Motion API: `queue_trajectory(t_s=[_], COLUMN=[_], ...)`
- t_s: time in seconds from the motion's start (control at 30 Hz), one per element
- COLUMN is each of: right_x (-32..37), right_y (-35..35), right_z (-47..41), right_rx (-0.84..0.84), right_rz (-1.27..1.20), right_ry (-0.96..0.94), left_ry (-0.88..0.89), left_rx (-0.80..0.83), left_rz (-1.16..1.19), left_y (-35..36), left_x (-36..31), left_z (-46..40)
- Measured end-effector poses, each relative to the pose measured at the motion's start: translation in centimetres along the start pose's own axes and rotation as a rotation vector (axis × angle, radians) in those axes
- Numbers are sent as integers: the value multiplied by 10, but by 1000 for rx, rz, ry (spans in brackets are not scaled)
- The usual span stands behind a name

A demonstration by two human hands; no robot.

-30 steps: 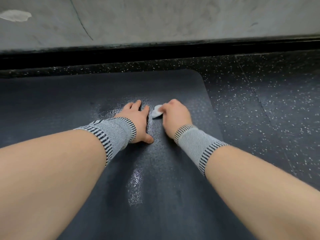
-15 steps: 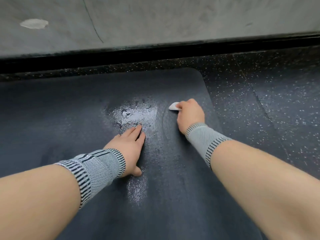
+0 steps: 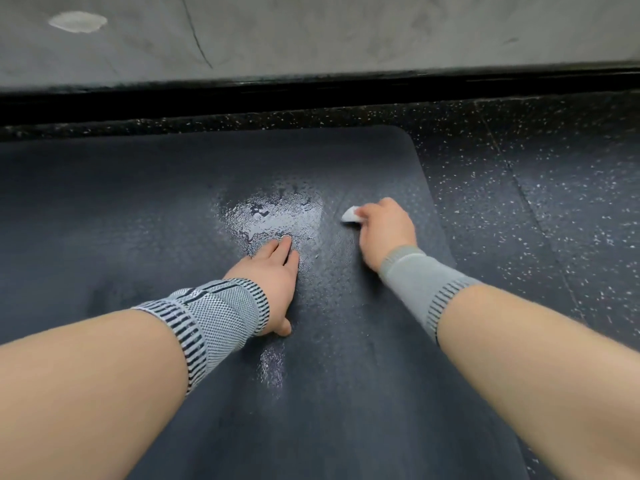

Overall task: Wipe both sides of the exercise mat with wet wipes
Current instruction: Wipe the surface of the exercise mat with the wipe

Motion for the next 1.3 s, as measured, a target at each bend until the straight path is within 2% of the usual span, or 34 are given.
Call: queue_trajectory(t_s=[0.1, 0.17, 0.2, 0.23, 0.27, 0.33, 0.4, 0.47, 0.53, 0.63, 0.7, 0.77, 0.83, 0.9, 0.93, 1.0, 1.07, 1.13, 1.23, 1.27, 1.3], right_x=[32, 37, 31, 25, 18, 0, -23, -29, -15, 17, 28, 20, 5, -20, -28, -28, -9, 13, 25, 20, 12], right_y=[10, 10, 9, 5, 1, -14, -23, -14, -1, 11, 11, 8, -3, -15, -16, -7, 6, 18, 14, 8, 1], right_z=[57, 104, 116, 118, 111, 80, 47, 33, 43, 88, 126, 138, 116, 80, 67, 61, 79, 114, 157, 155, 145], right_rx=[101, 305, 409, 477, 462, 220, -4, -29, 10, 90, 273, 429, 304, 42, -31, -23, 14, 94, 326, 334, 271], right_rz=[-64, -140, -133, -109, -95, -108, -66, 10, 40, -50, -140, -139, -144, -128, -101, -31, -23, -69, -153, -163, -159], right_ry=[-383, -601, -653, -651, -612, -409, -101, 40, -6, -338, -590, -656, -480, -155, -29, 68, -27, -291, -620, -641, -600], left_ry=[-5, -3, -2, -2, -1, 1, -4, -11, -18, -19, -21, -29, -33, -31, -30, -30, -32, -31, -19, -18, -15], left_rx=[-10, -16, -16, -16, -16, -8, 6, 17, 16, 7, 1, 4, 6, 6, 4, 4, -9, -32, -86, -96, -107], left_rz=[10, 12, 10, 8, 7, 8, 8, 8, 8, 13, 13, 10, 11, 8, 5, 0, 7, 13, -14, -20, -23], left_y=[0, 0, 0, 0, 0, 0, 0, 0, -1, -1, -2, -2, -1, -1, -1, 0, -1, 0, -1, 0, 0], left_x=[0, 1, 0, 0, 1, 1, 1, 1, 0, 1, 0, -1, -1, 0, 0, 1, 2, 2, -1, -1, -2], left_z=[1, 1, 2, 2, 2, 1, 1, 2, 2, 4, 5, 5, 5, 5, 5, 6, 8, 10, 15, 17, 20])
Point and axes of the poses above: each hand's wrist, its own z-axis away from the middle knuckle, its own y-axis out of the palm, x = y × z, the point moved 5 cm from there along -z, towards the middle knuckle, and after that the axes turned 7 degrees about -y, right-handed, at the moved point
